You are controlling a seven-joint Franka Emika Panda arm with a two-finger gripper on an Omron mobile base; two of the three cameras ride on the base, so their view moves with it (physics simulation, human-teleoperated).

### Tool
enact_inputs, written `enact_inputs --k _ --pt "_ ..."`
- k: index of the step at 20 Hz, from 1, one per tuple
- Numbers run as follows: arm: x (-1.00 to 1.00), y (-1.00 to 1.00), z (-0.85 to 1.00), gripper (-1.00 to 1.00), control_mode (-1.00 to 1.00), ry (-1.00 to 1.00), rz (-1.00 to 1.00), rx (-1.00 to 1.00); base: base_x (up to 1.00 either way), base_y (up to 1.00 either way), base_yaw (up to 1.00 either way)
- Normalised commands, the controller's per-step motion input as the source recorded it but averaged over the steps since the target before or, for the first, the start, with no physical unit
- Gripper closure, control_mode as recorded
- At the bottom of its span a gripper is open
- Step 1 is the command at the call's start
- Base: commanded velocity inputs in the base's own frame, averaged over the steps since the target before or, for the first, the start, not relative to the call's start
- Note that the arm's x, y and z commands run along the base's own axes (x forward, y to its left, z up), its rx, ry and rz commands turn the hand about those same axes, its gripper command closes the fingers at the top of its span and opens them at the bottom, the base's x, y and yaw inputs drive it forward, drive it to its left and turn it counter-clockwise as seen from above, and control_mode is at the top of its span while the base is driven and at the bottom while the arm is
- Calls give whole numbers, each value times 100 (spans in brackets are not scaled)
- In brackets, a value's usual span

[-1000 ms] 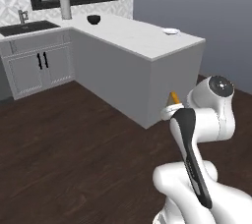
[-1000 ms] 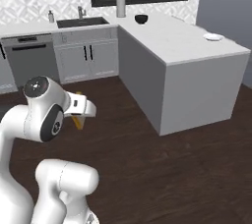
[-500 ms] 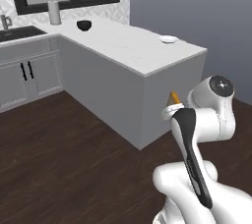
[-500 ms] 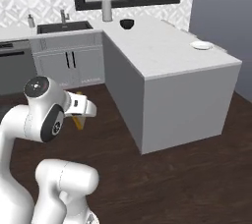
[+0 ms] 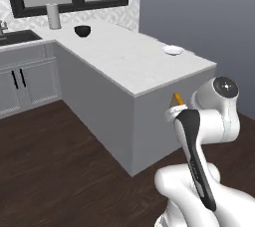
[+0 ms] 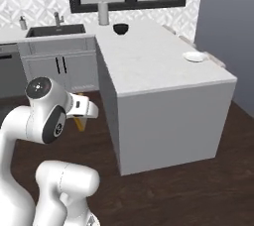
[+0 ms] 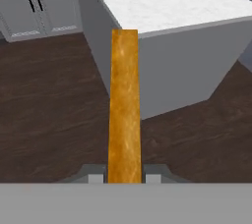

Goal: Start the toaster. Once the lever pops up, take the bread to the plate on the dining counter.

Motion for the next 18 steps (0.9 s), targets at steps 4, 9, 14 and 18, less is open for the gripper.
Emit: enact_inputs --k 4,9,14,18 --pt "0 0 0 100 100 0 0 0 100 -84 33" --pt "0 0 0 100 100 0 0 0 86 -92 36" --pt "0 0 0 100 100 0 0 0 61 -96 31" --pt "0 0 0 100 100 0 0 0 36 -99 25"
